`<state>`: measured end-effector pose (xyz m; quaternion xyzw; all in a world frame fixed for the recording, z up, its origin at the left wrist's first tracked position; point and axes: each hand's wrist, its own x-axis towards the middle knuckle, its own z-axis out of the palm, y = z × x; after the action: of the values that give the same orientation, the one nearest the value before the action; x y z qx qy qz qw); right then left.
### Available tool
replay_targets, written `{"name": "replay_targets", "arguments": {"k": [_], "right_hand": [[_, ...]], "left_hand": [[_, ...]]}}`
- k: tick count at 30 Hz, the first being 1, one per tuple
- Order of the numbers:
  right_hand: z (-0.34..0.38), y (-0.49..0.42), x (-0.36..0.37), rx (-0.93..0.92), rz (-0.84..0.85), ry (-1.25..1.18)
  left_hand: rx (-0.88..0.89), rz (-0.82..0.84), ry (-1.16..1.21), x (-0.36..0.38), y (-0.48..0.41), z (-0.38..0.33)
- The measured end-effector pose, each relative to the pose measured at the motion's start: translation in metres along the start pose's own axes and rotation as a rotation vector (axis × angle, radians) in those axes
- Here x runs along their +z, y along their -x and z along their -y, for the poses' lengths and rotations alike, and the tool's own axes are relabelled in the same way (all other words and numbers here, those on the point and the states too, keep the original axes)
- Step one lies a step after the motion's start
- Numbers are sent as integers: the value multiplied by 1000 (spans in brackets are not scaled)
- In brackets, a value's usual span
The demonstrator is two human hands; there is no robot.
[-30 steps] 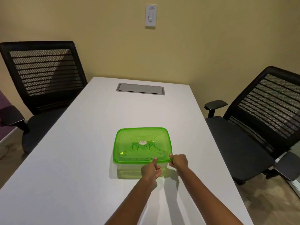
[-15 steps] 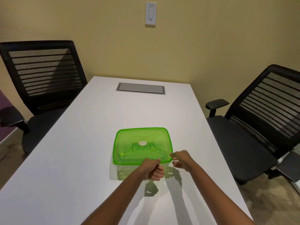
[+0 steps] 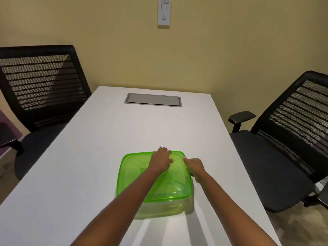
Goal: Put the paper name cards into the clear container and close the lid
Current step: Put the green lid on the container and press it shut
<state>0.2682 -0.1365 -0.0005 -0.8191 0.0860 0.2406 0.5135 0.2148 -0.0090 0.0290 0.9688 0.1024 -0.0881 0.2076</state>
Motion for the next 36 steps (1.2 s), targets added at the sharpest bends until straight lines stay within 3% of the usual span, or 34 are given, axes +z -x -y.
{"name": "replay_targets", "arguments": {"k": [12, 19, 27, 36], "right_hand": [[4, -38, 9, 99, 30, -175], [2, -45, 20, 122, -72, -81], [7, -44, 21, 131, -79, -23], [4, -36, 19, 124, -69, -67]], "left_hand": [[-247, 156, 195, 4, -60, -4], [-338, 126, 303, 12, -70, -1], [-415, 82, 331, 13, -70, -4], [-338, 77, 342, 12, -68, -1]]}}
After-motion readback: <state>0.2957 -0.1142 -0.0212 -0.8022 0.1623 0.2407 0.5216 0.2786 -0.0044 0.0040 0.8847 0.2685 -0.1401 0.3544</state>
